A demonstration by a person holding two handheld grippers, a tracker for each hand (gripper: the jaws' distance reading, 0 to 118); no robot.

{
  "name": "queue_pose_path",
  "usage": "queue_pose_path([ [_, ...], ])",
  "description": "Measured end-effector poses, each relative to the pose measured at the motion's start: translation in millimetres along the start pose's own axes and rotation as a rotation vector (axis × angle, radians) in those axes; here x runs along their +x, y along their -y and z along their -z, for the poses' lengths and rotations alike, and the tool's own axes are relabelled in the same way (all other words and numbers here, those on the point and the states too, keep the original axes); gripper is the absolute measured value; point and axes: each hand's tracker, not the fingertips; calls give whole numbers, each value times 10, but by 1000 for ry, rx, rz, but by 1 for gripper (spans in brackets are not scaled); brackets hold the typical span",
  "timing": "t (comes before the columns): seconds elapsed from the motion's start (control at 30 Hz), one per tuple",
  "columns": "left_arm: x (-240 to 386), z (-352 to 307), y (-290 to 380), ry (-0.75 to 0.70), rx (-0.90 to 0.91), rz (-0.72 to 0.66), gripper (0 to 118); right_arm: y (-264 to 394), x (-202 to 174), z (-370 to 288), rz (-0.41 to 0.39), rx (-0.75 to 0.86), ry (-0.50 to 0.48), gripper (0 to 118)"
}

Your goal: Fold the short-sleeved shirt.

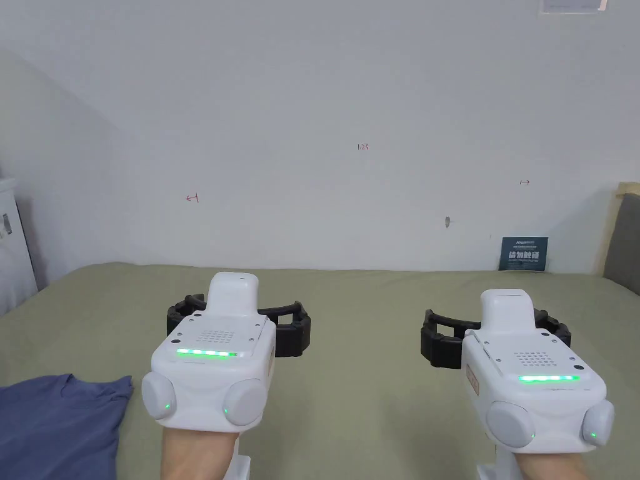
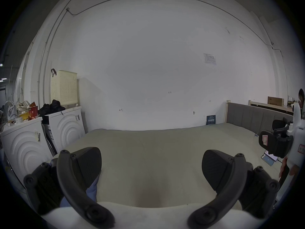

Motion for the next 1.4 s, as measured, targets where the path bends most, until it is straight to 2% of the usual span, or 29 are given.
queue_pose_path([
  [1.4,-54,11,13,2,-2,-9,118,-24,-38,-12,-15,-3,-2,118],
])
